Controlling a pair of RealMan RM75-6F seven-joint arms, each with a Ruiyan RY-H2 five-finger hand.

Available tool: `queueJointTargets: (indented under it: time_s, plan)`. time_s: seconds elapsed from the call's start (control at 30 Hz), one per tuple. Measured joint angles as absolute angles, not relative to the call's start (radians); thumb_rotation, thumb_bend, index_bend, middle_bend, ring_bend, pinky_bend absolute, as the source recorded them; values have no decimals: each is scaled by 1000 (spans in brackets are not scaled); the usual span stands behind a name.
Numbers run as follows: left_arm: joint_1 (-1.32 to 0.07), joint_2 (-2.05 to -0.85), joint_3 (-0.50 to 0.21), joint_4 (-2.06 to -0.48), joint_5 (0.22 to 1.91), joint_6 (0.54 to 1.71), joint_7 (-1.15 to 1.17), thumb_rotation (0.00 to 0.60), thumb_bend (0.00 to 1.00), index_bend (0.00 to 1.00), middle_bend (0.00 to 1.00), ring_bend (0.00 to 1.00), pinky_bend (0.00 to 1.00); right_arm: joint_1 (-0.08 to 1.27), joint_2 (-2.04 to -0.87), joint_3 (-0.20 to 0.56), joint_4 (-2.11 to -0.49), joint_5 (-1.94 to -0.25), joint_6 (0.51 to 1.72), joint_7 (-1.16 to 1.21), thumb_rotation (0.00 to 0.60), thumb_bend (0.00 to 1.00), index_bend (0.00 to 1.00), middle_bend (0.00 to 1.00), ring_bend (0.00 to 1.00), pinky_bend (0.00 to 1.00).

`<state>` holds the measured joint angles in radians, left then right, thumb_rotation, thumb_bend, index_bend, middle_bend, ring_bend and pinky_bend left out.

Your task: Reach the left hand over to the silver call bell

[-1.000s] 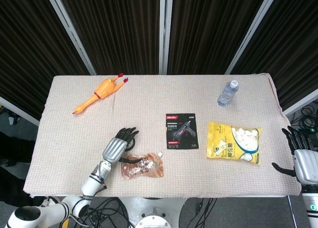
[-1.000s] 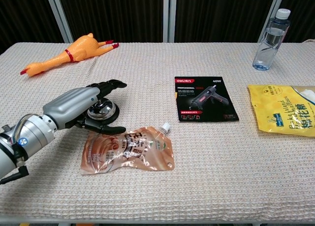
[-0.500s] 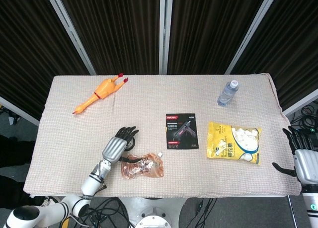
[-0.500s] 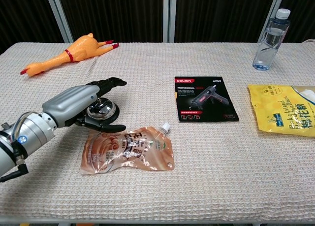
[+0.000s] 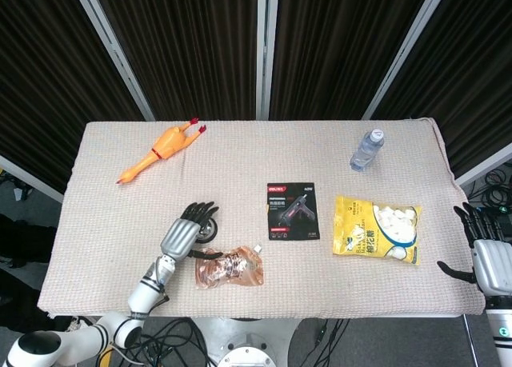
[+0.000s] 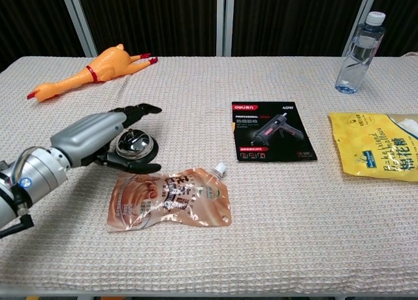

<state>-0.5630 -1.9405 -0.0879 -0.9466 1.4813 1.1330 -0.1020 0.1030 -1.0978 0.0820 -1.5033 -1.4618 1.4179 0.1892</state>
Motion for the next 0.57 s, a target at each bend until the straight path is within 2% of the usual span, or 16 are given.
queueJointTargets:
  time_s: [0.13, 0.27, 0.57]
  plan:
    - [-555, -1884, -120, -1006, 1478, 1196, -58, 252, 0, 42, 0, 0, 0, 103, -1098, 81, -1503, -1468, 1421, 197, 600, 0, 0, 0, 0, 0]
    - [-509, -1797, -122, -1068, 1467, 1256, 26, 250, 0, 42, 0, 0, 0, 100, -1098, 80, -1504, -1478, 1433, 209, 600, 0, 0, 0, 0, 0]
    - [-298, -1530, -95, -1270, 1398, 1431, 136, 248, 0, 43, 0, 0, 0, 110, -1112, 73, -1504, -1504, 1430, 206, 600, 0, 0, 0, 0, 0]
